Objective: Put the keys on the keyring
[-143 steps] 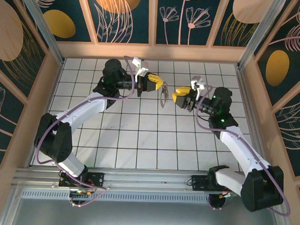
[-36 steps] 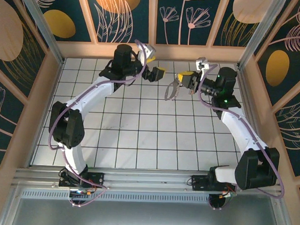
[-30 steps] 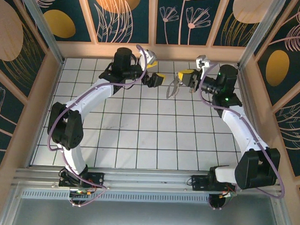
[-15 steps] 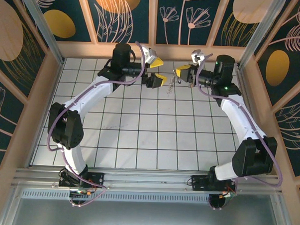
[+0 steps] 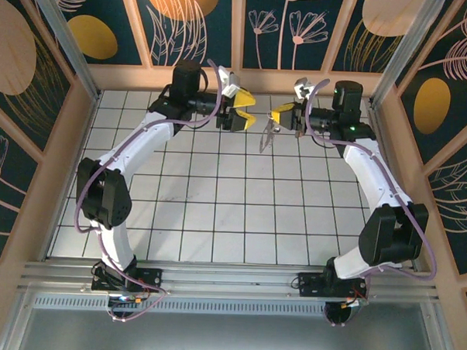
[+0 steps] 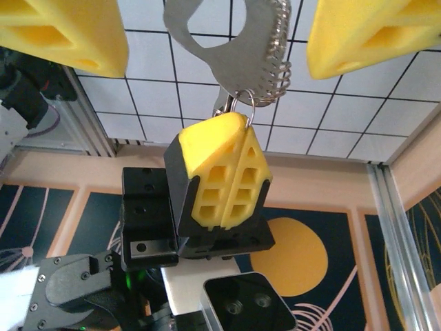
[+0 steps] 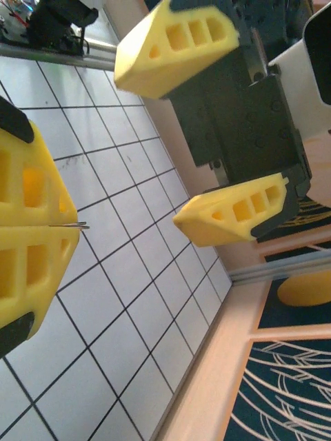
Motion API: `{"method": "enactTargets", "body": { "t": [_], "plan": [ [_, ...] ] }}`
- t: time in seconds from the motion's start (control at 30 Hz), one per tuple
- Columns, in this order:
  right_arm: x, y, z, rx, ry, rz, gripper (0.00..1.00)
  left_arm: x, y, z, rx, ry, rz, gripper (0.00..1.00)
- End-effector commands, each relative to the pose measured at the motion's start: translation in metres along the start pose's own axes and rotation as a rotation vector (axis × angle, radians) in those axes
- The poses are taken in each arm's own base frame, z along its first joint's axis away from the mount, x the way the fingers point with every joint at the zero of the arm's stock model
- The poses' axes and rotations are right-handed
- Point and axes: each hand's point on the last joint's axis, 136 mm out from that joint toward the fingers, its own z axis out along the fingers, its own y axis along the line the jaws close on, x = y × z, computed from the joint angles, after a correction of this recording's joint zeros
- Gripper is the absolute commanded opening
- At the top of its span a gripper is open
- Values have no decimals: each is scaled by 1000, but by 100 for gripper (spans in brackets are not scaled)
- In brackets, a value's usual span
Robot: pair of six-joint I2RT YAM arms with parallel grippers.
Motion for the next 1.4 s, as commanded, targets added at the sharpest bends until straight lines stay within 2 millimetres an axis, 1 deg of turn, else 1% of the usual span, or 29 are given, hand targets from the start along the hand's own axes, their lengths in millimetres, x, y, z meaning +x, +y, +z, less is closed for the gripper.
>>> {"method": "enactTargets", "body": {
  "t": [0.0,0.03,0.13,0.43,0.53,0.63,0.7,0.83,1.07,1.2,1.37],
  "plan": [
    [-11,19,-4,-80,-26,-68,0,3,-3,0,62,2,-8,61],
    [-12,23,-3,-88,-28,-73,0,4,-2,1,66,3,-11,58],
    [-13,30,-2,-106,-30,-81,0,4,-2,2,86,4,-20,55],
    [-13,40,8,-140,-25,-95,0,7,-1,5,114,7,-53,50],
    [-13,43,12,-147,-24,-99,0,7,-1,5,125,6,-68,47],
    [-13,42,16,-150,-20,-97,0,9,-2,6,142,4,-77,41],
    [-12,42,17,-150,-18,-97,0,9,-3,6,149,4,-77,39],
    [-13,41,19,-152,-19,-99,0,10,-5,6,164,4,-84,38],
    [-15,40,21,-148,-18,-100,0,17,-6,7,189,9,-99,31],
    [-15,39,24,-152,-16,-97,0,16,-7,7,196,7,-97,30],
    [-15,39,27,-154,-14,-95,0,16,-7,7,204,5,-98,26]
  ]
}}
